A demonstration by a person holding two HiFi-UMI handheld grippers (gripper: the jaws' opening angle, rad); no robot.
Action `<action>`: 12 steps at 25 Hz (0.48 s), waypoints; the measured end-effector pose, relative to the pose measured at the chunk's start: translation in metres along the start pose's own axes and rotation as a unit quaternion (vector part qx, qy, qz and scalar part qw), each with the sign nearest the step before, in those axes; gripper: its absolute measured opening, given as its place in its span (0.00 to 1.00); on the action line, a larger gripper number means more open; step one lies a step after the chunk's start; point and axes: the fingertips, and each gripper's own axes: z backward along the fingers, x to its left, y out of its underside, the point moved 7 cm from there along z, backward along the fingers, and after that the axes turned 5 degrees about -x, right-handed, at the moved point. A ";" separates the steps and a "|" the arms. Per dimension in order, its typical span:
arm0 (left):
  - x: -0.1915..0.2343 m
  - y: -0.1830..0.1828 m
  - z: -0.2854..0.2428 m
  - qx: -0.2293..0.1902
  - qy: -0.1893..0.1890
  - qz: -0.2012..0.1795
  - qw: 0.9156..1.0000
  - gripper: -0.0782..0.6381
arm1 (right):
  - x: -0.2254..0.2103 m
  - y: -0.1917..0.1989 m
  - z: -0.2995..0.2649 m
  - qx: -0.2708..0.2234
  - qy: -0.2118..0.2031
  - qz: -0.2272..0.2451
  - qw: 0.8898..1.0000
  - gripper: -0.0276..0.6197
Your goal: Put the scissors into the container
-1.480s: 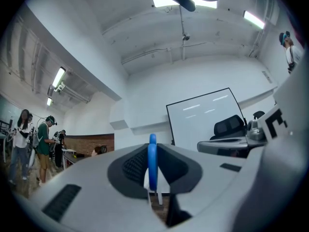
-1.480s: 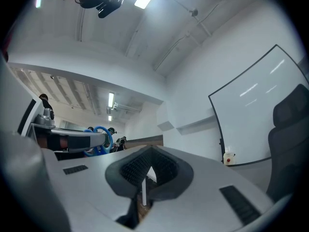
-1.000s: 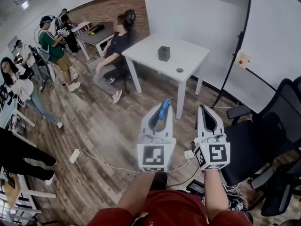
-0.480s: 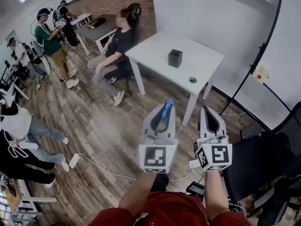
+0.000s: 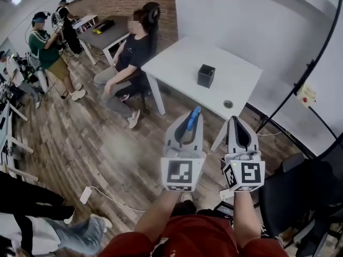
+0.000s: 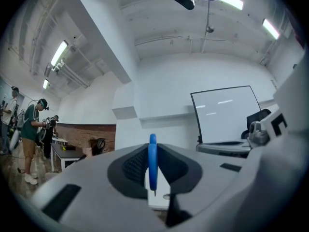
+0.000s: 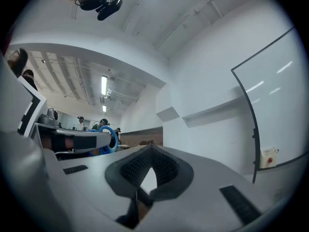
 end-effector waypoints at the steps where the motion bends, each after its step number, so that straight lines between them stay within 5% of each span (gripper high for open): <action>1: 0.005 0.001 -0.006 0.001 0.002 0.001 1.000 0.18 | 0.001 0.000 -0.007 0.002 0.001 0.002 1.000 0.05; 12: 0.049 0.013 -0.058 -0.003 0.005 -0.013 1.000 0.18 | -0.006 0.003 -0.068 -0.013 0.018 0.040 0.999 0.05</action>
